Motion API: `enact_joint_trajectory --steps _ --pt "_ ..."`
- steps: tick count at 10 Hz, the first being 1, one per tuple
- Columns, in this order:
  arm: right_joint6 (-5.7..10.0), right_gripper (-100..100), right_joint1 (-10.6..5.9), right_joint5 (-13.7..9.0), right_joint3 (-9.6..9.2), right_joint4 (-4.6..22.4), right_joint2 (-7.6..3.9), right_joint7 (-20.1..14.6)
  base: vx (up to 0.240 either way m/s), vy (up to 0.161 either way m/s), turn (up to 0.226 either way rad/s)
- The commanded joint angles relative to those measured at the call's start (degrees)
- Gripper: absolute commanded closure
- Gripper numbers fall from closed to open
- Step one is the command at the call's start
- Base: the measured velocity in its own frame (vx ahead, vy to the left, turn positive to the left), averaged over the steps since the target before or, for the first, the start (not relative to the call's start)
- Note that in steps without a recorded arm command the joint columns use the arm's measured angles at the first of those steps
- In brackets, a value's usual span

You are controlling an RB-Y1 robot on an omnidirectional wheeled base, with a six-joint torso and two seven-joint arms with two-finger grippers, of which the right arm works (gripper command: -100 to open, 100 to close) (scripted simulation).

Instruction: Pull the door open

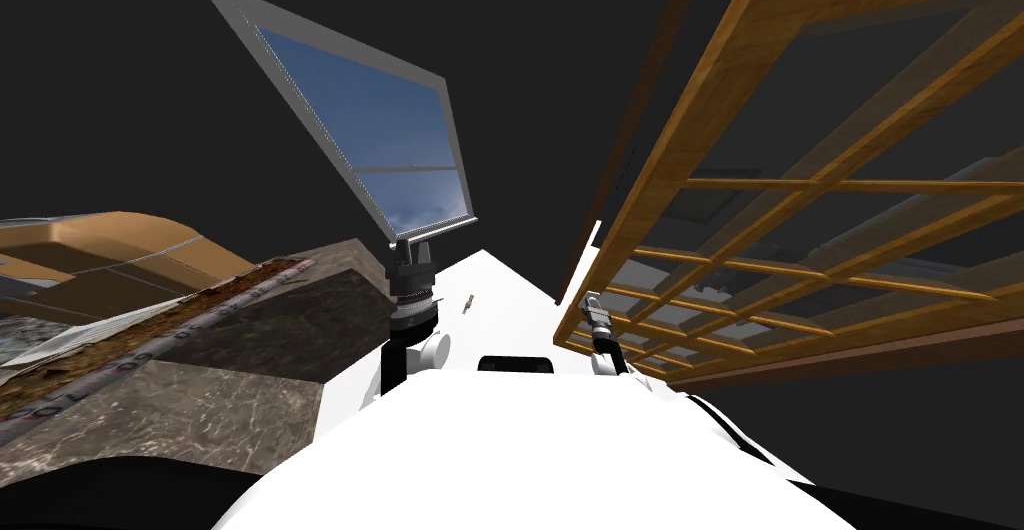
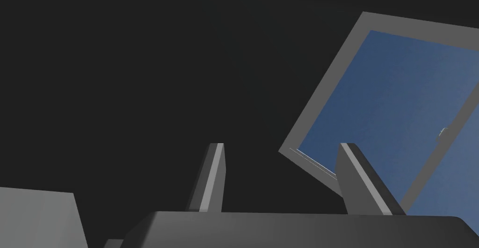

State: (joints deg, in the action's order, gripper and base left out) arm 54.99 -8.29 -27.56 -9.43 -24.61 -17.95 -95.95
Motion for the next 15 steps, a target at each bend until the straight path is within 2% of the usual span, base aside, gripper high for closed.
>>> enact_joint_trajectory --steps 1,3,4,5,9,10,12,13,15 --pt "0.59 100 0.04 0.9 -1.52 -0.3 -0.86 -1.9 -0.222 -0.045 0.096" --pt "0.89 100 0.30 1.6 -2.85 -0.5 -1.52 -3.4 -0.224 -0.041 0.087" --pt "0.56 100 0.10 1.3 -2.33 -0.4 -1.27 -2.7 -0.095 -0.005 0.026" --pt "1.13 100 0.57 2.1 -3.73 -0.5 -1.79 -4.0 -0.127 -0.015 0.053" --pt "2.84 100 1.51 4.0 -7.01 -1.1 -3.46 -7.1 -0.232 -0.035 0.051" --pt "2.84 100 1.51 4.0 -7.01 -1.1 -3.46 -7.1 -0.173 -0.046 0.031" --pt "3.81 100 2.04 5.1 -8.86 -1.5 -4.40 -8.8 -0.207 -0.056 0.051" --pt "3.21 100 1.95 4.9 -8.43 -1.5 -4.13 -8.3 -0.086 -0.015 0.015" --pt "5.25 100 3.00 5.8 -10.33 -1.4 -5.35 -10.2 -0.185 -0.054 0.091"
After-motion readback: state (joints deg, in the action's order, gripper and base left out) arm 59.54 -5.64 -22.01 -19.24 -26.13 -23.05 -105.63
